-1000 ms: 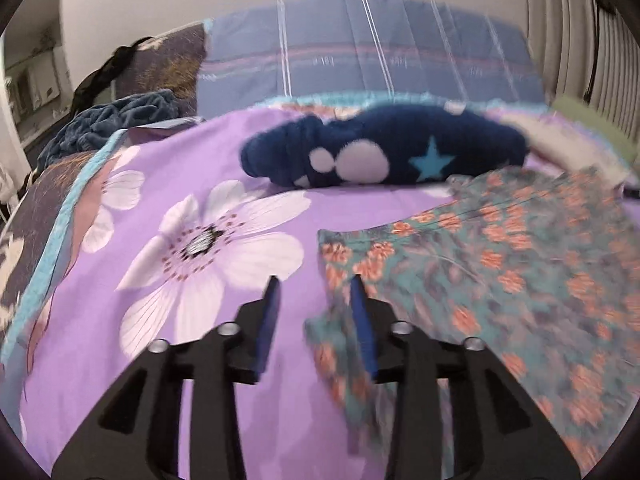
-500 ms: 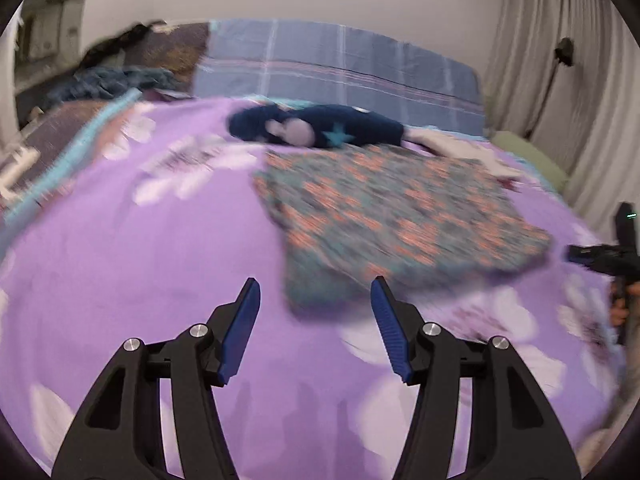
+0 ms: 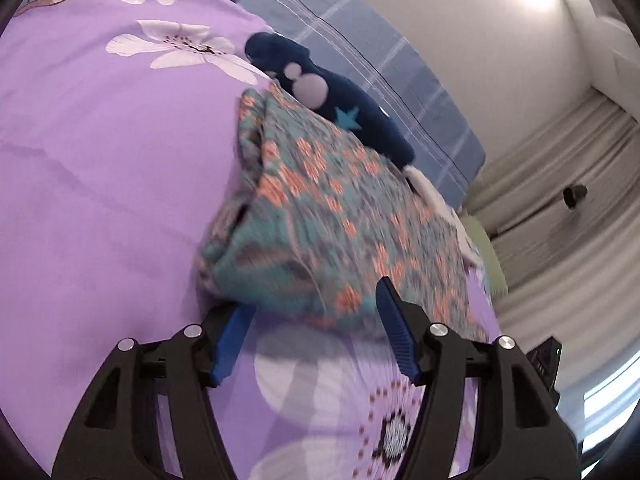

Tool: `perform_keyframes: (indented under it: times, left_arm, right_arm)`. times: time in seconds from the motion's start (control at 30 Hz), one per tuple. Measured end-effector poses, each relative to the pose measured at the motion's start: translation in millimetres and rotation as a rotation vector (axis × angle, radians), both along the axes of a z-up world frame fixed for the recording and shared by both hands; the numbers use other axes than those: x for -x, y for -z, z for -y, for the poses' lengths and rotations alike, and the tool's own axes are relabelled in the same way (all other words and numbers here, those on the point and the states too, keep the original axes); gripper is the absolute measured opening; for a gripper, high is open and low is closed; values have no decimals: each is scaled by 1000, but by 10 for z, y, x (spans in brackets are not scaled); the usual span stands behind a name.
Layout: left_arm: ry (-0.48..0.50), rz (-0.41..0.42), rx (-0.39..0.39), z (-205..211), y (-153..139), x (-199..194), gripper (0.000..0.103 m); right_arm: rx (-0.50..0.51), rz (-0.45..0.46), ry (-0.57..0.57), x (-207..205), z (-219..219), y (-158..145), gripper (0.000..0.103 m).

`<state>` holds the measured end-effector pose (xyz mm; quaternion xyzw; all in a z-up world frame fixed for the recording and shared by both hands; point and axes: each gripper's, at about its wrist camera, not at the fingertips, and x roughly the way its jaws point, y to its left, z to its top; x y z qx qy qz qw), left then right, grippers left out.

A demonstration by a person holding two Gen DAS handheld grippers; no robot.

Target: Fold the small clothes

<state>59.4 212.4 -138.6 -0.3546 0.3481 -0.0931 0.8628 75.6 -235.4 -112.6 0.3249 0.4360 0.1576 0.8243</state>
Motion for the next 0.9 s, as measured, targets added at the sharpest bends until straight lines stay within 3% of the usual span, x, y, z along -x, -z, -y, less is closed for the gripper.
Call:
perform_keyframes:
  times: [0.03,0.07,0.13,0.17,0.2,0.23,0.33,0.53,0.6,0.73,0.83,0.9]
  left_arm:
    - [-5,0,-10,9,-9,-30,63]
    - [-12,-2,-34,31,-14,-71,56]
    - [-18,-23,-48,33,26,-163,28]
    - [-8,-39,-10,1,79,-225,2]
    - [-13,-50,25,-50,111,-241,3]
    - [-22,-48,38,-80,109,-253,2]
    - [-18,26,-46,-25,-140,-183,2]
    - [59,151,-174,105,-876,172,2]
    - [89,153,-224,151,-992,345,2]
    - [170,69,-285,238,-924,848,3]
    - [206,-51,-360,333,-605,1160,6]
    - [172,-136,-396,272,-425,1266,18]
  right_arm:
    - [-8,-1,13,-35,5,4,77]
    - [-15,-2,35,-80,17,14,77]
    - [-25,-9,75,-159,27,29,76]
    - [-23,-11,110,-199,31,32,62]
    - [-11,-7,127,-216,39,21,44]
    - [2,-7,133,-254,40,24,9]
    - [-84,-30,135,-291,131,36,7]
    - [-91,111,87,30,234,-555,6]
    - [-63,136,57,237,283,-725,6]
    - [19,71,-10,756,376,-734,6]
    - [82,-99,-31,1116,370,-327,7]
    - [83,-201,-32,1263,399,-44,8]
